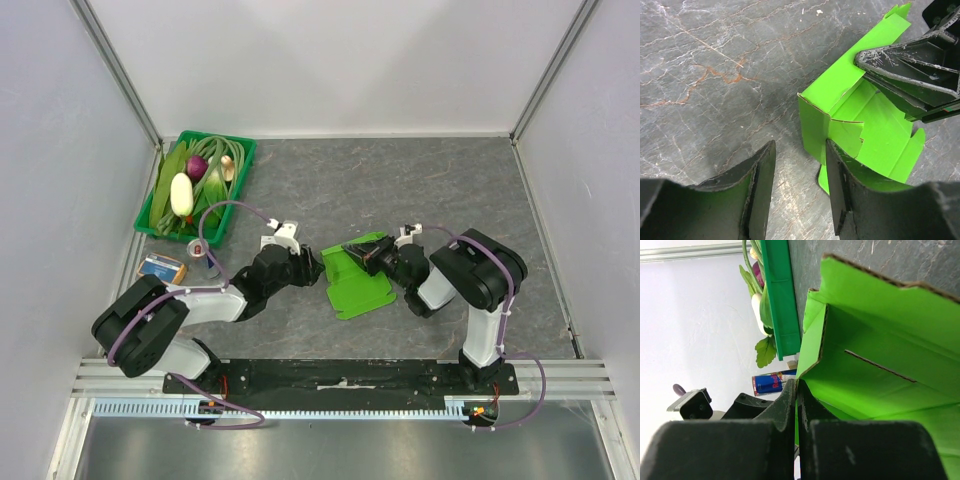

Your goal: Fold the paper box

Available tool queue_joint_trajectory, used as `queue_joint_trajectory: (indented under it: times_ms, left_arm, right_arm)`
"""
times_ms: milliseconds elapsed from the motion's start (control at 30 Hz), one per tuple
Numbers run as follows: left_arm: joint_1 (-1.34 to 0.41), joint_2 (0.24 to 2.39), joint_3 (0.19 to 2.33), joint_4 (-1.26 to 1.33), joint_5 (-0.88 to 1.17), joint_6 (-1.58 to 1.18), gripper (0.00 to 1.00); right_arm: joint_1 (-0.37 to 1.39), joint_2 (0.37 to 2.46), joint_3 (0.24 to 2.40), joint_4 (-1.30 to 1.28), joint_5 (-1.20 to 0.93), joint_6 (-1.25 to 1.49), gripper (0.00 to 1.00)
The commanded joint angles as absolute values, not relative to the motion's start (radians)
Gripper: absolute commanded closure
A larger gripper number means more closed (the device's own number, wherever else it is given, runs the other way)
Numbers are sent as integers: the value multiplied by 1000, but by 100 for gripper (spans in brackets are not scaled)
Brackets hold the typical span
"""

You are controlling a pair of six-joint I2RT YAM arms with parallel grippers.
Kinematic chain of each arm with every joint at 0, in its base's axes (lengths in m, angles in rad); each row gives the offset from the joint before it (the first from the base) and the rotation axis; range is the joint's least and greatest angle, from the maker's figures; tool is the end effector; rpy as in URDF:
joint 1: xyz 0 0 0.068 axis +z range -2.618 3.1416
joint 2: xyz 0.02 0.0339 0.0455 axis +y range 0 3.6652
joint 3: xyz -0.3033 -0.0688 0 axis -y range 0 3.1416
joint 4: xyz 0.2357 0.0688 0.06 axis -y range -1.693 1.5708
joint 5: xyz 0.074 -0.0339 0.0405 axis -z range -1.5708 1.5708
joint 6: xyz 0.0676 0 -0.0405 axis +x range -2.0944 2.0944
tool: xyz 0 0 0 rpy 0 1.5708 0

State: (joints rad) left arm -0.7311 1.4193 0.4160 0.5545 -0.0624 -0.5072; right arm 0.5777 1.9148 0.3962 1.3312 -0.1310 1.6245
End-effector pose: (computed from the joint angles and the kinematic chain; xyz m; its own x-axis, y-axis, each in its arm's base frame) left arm 0.2105 -0.1831 0.1854 -0.5857 -0.1259 -0.8007 0.3890 0.8230 -0.4140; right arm 0.2742 0.1893 0.1405 -0.6396 0.7648 0.0770 0.1907 0.0608 0.9798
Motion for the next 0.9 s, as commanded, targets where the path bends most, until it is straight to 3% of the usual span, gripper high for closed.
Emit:
queue_joint_trajectory:
  times_ms: [0, 333, 533, 867]
  left_arm:
    - [-736, 1417, 463, 600, -20, -462, 49]
    - [-749, 1397, 491, 545, -92, -373, 49]
    - [-788, 1430, 508, 566, -140, -365, 49]
    - [-822, 1486, 502, 650, -334, -371, 59]
  right_arm:
    - [578, 1875, 396, 1649, -129, 1628, 100]
    - [583, 1801, 406, 1505, -140, 1637, 96]
    - [603, 1674, 459, 1137, -112, 1617, 100]
    - [618, 1700, 416, 1157, -64, 1677, 100]
